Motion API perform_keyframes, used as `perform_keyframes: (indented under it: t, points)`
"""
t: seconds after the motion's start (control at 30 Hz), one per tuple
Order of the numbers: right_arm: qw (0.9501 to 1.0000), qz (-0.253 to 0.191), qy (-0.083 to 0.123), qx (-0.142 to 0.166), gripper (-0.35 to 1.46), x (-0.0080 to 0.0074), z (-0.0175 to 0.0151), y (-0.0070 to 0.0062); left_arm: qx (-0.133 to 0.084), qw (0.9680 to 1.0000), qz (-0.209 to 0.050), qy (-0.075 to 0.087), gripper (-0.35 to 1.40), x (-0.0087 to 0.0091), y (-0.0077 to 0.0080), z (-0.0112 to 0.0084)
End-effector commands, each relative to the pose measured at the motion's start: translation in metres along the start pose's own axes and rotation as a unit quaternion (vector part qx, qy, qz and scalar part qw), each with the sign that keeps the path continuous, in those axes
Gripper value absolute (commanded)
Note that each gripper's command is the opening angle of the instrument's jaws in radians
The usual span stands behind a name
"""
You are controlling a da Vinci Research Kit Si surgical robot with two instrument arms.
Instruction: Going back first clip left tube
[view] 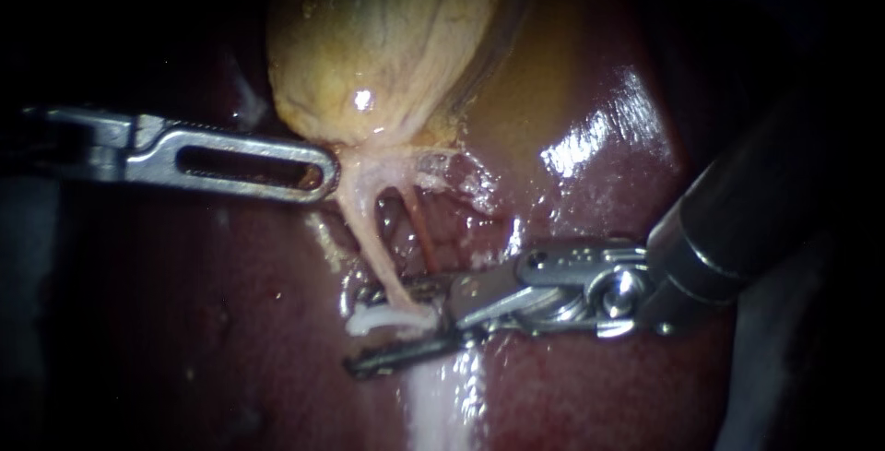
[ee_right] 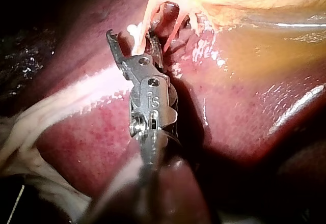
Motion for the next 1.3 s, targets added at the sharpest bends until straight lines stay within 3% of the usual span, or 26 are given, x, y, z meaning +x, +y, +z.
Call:
perform_keyframes:
  t: [0.03,0.33,0.53,0.7,0.97,1.3]
  points:
    - [1.0,0.001,0.0,0.0,0.49,0.0,-0.0002,-0.0002,0.0,1.0,0.0,0.0,-0.35,0.0,0.0,0.0]
    - [0.9999,-0.01,-0.002,0.009,0.49,0.0002,-0.0012,-0.0006,0.0,1.0,0.0,0.0,-0.35,0.0,0.0,0.0]
    - [0.9994,-0.035,0.001,-0.001,0.49,0.0009,-0.0039,-0.0004,0.0,1.0,0.0,0.0,-0.35,0.0,0.0,-0.0001]
    - [0.9989,-0.046,0.002,0.004,0.49,0.001,-0.0061,-0.0011,0.0,1.0,0.0,0.0,-0.35,-0.0001,0.0,-0.0001]
    - [0.9976,-0.069,0.005,-0.005,0.49,0.003,-0.0107,-0.0022,0.0,1.0,0.001,0.0,-0.35,-0.0002,-0.0001,0.0]
    - [0.9948,-0.096,0.02,-0.025,0.49,0.0054,-0.0174,-0.002,0.001,1.0,0.001,0.001,-0.35,-0.0003,-0.0003,0.0002]
